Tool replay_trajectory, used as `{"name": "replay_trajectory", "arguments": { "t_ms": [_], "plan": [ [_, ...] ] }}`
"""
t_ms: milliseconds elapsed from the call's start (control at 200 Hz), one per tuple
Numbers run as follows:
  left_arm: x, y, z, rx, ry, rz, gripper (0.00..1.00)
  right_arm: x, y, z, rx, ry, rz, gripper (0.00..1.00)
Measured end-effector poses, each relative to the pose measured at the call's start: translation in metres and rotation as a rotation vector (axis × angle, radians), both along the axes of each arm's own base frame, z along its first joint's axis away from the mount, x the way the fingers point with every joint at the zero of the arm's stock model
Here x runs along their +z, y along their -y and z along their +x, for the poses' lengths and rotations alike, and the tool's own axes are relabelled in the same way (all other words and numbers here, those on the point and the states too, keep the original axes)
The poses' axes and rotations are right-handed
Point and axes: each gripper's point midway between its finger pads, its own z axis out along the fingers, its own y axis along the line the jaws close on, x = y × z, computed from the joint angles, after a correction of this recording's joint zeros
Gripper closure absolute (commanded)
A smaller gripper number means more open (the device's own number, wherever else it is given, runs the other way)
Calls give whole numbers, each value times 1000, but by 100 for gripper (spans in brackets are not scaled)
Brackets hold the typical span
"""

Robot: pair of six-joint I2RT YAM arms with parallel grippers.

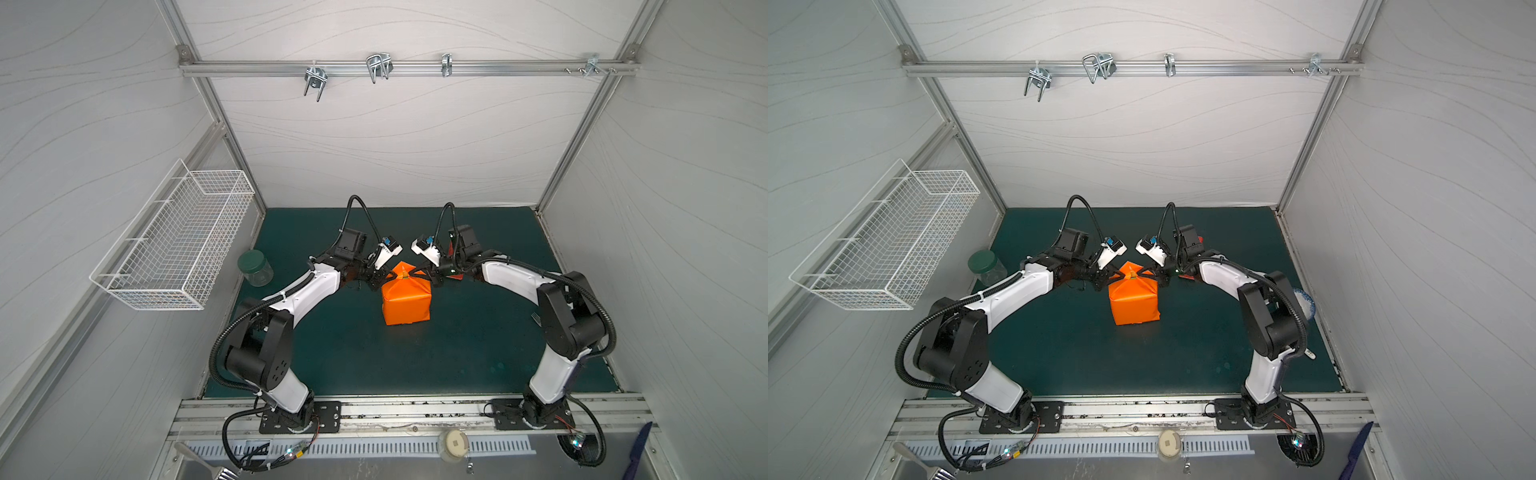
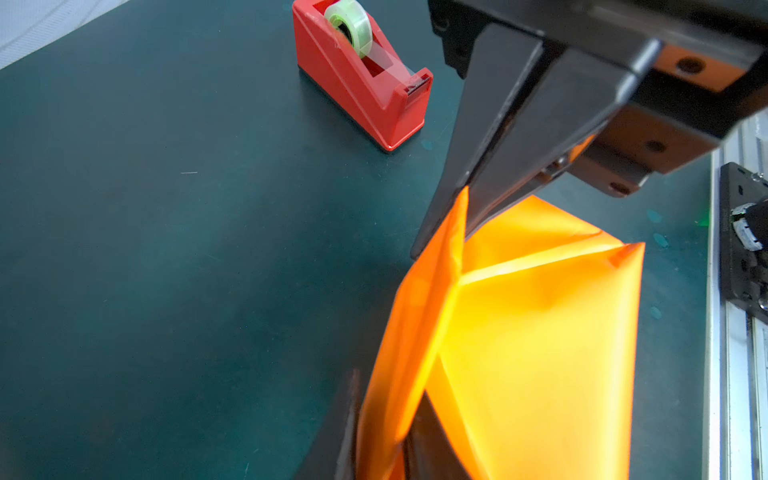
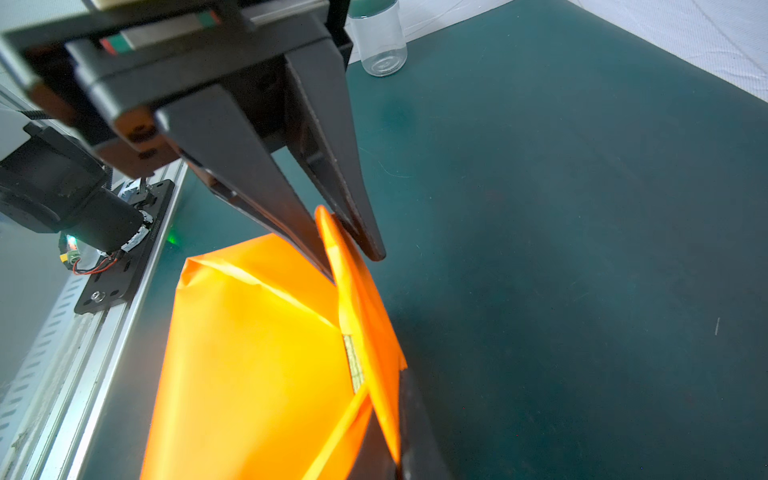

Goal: Wrap the gift box in paper

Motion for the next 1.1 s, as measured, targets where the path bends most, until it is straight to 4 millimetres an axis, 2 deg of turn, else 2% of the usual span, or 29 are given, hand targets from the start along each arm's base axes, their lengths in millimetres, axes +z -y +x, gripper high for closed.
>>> {"name": "replay_trajectory", "arguments": {
  "t_ms": [270, 345, 560, 665, 825, 945, 1100],
  "plan": [
    [0, 5, -2, -24, 11, -27, 94, 0, 0, 0, -1, 0, 1, 100],
    [0, 7, -3, -34, 20, -27, 100, 0, 0, 0, -2, -2, 1, 100],
    [0, 9, -3, -40, 34, -18, 100, 1, 2, 1, -7, -14, 6, 100],
    [1, 9, -3, -40, 44, -17, 86, 1, 3, 2, -8, -16, 12, 100],
    [4, 0, -4, -18, 64, -21, 76, 3, 3, 1, 1, -20, 21, 100],
    [7, -2, -4, -12, 75, -27, 76, 3, 2, 0, 6, -22, 25, 100],
    [8, -2, -4, -18, 78, -33, 83, 4, 2, 0, 6, -22, 26, 100]
  ]
}}
